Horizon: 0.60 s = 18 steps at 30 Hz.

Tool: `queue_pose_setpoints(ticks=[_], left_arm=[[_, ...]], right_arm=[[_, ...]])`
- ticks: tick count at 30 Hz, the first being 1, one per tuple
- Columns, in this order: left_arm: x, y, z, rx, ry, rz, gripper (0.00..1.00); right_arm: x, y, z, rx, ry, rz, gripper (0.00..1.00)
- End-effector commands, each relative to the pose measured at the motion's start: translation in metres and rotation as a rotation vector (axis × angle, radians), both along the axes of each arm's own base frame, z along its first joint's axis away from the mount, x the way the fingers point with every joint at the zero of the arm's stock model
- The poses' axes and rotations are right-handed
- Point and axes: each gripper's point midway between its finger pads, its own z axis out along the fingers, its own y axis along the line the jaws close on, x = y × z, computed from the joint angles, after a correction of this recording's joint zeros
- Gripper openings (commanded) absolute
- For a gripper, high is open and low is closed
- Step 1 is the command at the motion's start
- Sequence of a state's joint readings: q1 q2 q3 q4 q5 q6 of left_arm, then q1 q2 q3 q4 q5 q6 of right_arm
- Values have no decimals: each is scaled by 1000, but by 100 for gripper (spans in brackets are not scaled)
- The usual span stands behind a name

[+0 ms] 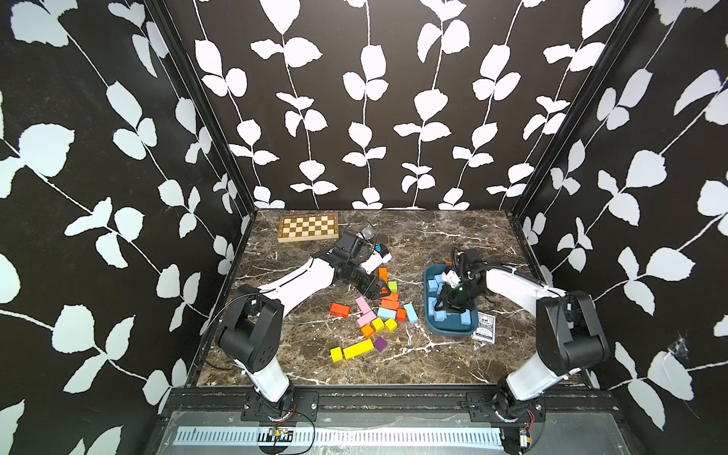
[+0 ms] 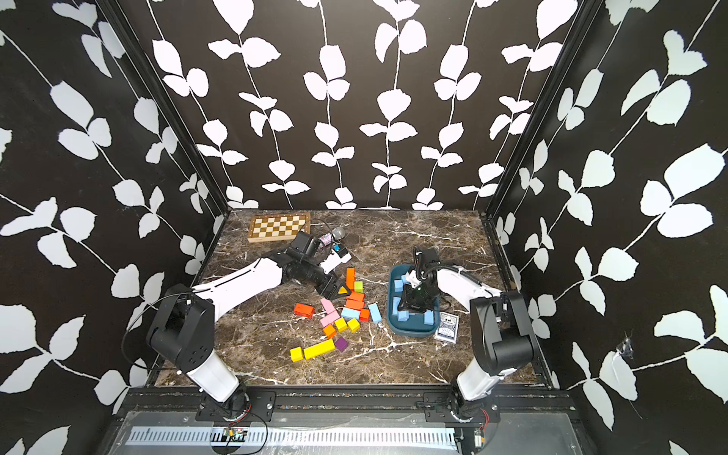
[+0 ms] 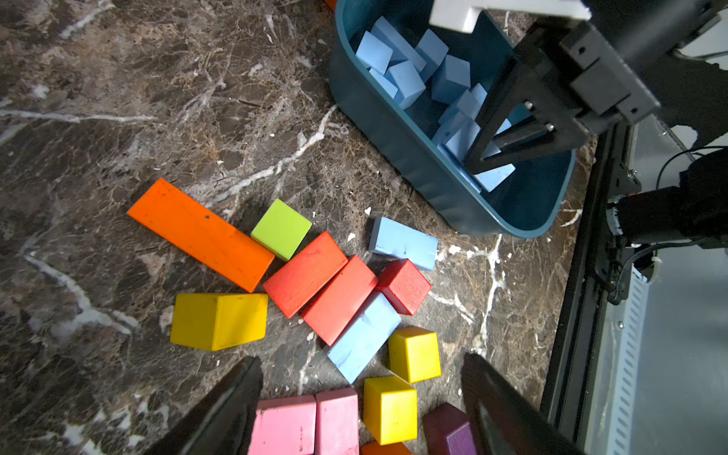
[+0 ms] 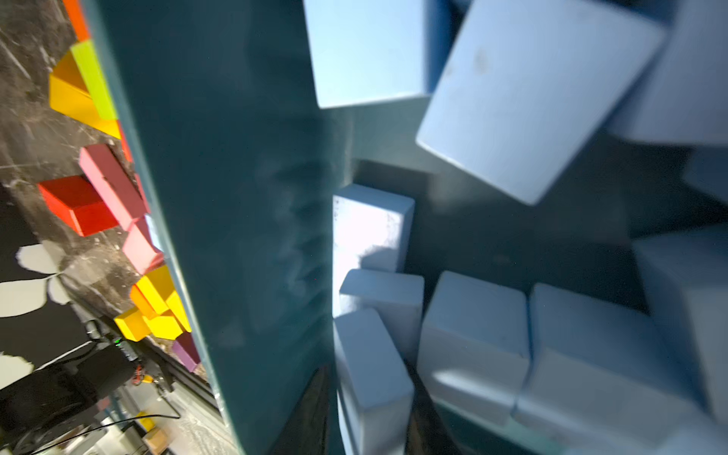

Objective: Pick out the blue building blocks
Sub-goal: Place the building block in the storage box, then pick up the building block from the center of the board.

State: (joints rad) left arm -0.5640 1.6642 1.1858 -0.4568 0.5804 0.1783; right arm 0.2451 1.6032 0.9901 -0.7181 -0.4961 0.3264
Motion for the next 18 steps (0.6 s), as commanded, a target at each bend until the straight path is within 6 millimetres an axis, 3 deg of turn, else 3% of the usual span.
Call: queue_pose_setpoints(ticks=[1, 5, 10, 14, 18], left_arm=[[-1, -1, 14, -32, -24, -1, 81], [0, 1, 10, -21, -22, 12, 81], [3, 10, 1, 37, -37, 39, 81], [8, 24, -6, 81, -39, 101, 81], [22, 57, -15, 139, -39, 229, 83]], right_arm=[[-1, -10, 15, -58, -30, 8, 32], [2, -6, 37, -63, -91, 14, 38], [5, 0, 65, -107, -153, 38, 39], [7, 33, 81, -101, -213, 106, 39], [7, 67, 79, -138, -221, 202, 39]])
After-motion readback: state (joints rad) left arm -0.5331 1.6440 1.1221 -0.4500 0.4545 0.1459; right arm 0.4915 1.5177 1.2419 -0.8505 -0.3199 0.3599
